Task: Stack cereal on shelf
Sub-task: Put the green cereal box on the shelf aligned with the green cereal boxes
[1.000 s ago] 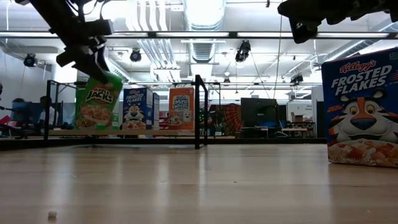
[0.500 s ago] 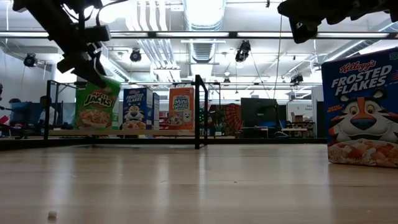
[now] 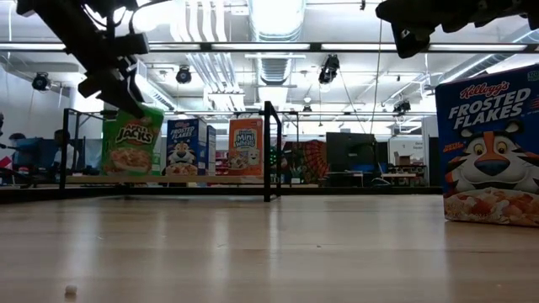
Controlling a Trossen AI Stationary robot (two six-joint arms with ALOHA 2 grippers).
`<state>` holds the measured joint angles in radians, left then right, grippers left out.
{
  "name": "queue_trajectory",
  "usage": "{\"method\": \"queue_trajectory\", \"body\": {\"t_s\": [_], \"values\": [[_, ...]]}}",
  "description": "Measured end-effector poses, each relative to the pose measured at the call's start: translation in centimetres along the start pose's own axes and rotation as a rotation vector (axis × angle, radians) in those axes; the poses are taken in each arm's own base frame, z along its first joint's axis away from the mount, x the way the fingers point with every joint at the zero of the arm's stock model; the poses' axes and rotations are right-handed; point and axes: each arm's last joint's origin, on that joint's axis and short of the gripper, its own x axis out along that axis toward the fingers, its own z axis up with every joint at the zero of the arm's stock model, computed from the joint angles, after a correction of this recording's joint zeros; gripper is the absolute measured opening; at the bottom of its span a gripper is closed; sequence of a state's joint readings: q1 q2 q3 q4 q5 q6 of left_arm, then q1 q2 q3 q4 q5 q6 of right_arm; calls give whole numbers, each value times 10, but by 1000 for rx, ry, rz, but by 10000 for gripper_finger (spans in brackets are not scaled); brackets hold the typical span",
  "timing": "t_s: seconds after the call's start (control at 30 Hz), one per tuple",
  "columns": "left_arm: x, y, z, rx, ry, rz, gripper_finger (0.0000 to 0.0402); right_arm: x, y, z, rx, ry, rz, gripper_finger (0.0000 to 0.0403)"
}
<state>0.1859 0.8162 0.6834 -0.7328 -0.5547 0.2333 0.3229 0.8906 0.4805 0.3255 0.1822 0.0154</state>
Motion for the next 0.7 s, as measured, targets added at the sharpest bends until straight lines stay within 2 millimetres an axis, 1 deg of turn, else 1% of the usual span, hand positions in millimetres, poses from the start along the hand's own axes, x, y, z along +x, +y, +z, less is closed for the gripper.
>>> {"method": "queue_trajectory", "body": {"t_s": [0.2,0.33,0.53,0.7], "values": [[1,3,-1,-3,12,13,210,0,0,0,0,0,0,9],[2,5,-2,-4,21,22,216,0,0,0,0,0,0,9],[3,5,-4,30,44,20,217,0,0,0,-1,1,0,9],[3,5,-4,80,44,22,204,0,0,0,0,0,0,9]]}}
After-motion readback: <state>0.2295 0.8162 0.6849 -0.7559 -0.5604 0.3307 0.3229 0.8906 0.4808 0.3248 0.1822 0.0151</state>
